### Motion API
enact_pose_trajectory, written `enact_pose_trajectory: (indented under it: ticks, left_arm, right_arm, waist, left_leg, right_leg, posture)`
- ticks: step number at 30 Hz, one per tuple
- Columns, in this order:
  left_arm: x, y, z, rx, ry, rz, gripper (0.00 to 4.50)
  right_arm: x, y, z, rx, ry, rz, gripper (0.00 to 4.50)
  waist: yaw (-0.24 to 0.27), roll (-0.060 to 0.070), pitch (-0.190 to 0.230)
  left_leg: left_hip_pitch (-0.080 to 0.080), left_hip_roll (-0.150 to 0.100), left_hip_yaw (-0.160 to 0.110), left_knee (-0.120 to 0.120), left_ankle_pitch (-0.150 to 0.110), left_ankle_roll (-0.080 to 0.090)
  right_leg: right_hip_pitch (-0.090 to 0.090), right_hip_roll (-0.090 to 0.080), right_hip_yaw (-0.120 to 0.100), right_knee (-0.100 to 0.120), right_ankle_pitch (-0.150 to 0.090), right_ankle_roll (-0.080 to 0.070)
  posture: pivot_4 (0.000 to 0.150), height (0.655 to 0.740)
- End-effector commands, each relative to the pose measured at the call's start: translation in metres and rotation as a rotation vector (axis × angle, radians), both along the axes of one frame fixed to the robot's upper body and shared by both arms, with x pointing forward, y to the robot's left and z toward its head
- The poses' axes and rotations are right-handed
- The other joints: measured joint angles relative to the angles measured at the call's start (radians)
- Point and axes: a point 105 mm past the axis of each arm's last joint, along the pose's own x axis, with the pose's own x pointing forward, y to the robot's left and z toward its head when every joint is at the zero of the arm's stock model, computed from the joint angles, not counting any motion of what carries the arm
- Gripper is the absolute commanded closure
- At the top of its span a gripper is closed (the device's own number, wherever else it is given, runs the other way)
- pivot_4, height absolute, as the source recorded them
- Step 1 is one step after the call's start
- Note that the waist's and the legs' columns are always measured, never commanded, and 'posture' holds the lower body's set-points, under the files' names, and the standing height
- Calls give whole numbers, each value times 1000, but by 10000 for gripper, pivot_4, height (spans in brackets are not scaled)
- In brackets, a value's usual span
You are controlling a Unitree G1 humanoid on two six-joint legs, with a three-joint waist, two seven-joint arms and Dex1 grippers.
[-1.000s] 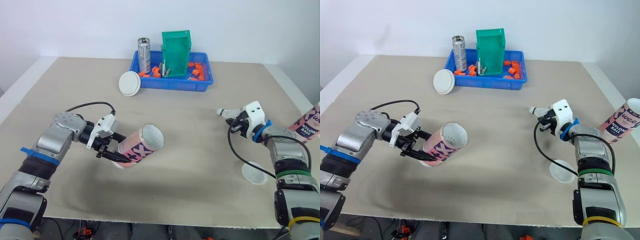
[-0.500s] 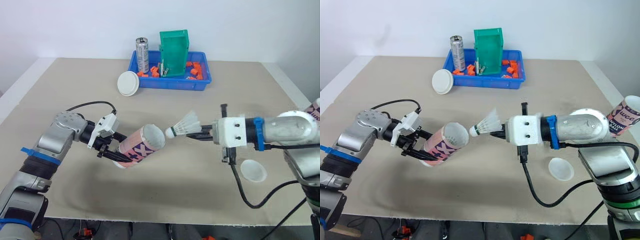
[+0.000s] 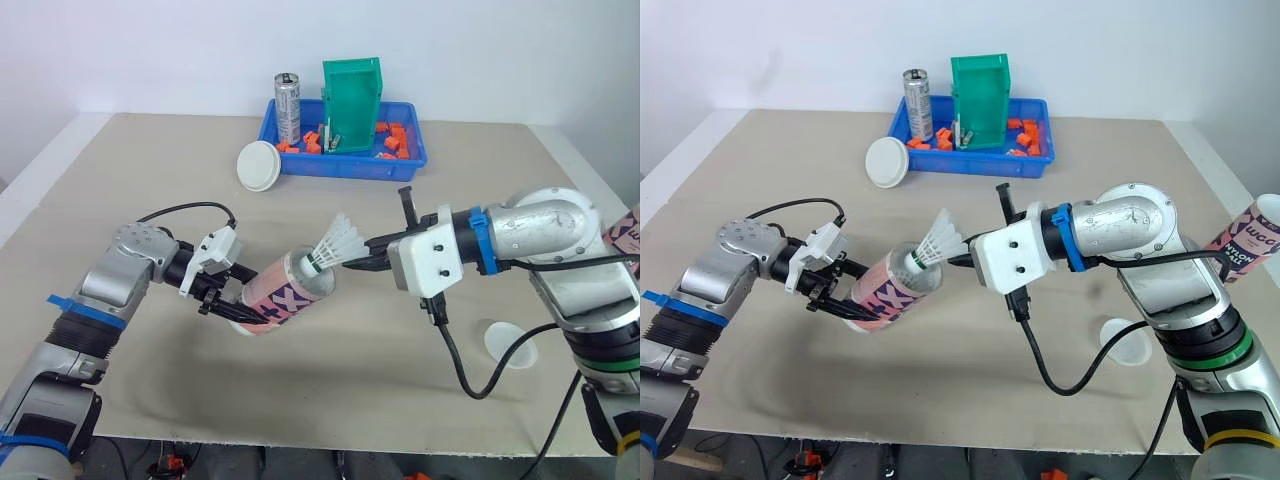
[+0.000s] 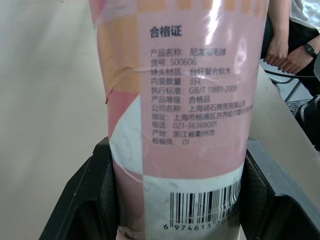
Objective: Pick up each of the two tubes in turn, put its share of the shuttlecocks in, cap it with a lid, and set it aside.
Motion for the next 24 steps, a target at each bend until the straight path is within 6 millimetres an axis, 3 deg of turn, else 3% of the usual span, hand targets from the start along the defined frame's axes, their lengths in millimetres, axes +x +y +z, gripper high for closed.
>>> enact_pose_trajectory:
  ticks: [1,2,3,5,8,11,15,17,19,24]
  left_arm:
    - [3,2,11,-15,-43,9,17536]
    - [3,2,12,-16,-44,8,17536]
    - [3,2,12,-17,-45,8,17536]
    - [3,2,12,-18,-46,7,17536]
    - [3,1,12,-17,-46,7,17536]
    - [3,1,12,-18,-45,7,17536]
    - [3,2,12,-17,-45,6,17536]
    - [3,2,11,-16,-46,5,17536]
    - [4,2,11,-15,-46,5,17536]
    - [5,2,11,-13,-48,5,17536]
  right_arm:
    - [-9,8,5,-3,19,63,33974]
    - [-9,9,6,7,20,66,31337]
    - [-12,9,10,28,37,69,25759]
    - [-18,10,18,83,92,74,20597]
    - [-21,6,27,160,179,70,20597]
    - [-6,0,33,264,252,-6,20597]
    - [-1,5,17,228,302,-17,32606]
    - [-2,11,13,210,321,2,35125]
    - [0,17,10,192,329,17,44686]
    - [9,38,-1,79,346,46,44686]
  waist:
    - [0,0,0]
    - [0,0,0]
    - [0,0,0]
    - [0,0,0]
    - [0,0,0]
    - [0,0,0]
    - [0,0,0]
    - [-1,0,0]
    - [-1,0,0]
    - [-3,0,0]
  left_leg:
    - [0,0,0,0,0,0]
    - [0,0,-1,0,0,0]
    - [0,0,-1,0,0,0]
    - [0,0,-1,0,0,0]
    - [0,0,-1,1,0,0]
    - [0,0,-1,1,0,0]
    - [1,1,-1,1,0,0]
    - [1,1,-1,1,0,0]
    - [0,1,-1,0,0,0]
    - [0,1,-1,1,0,0]
  right_leg:
    - [0,1,0,0,0,0]
    - [0,1,0,0,0,0]
    - [0,1,-1,0,0,0]
    - [1,1,-1,0,0,0]
    - [1,1,-1,0,1,0]
    - [1,1,-1,0,1,0]
    - [1,1,-1,0,1,-1]
    - [1,1,-1,0,1,-1]
    - [0,1,-1,0,1,-1]
    - [0,1,-1,1,1,-1]
  posture:
    - [1500,7362]
    - [1500,7362]
    - [1500,7362]
    - [1500,7362]
    - [1500,7362]
    - [1500,7362]
    - [1500,7362]
    - [1500,7362]
    - [1500,7362]
    - [1500,7362]
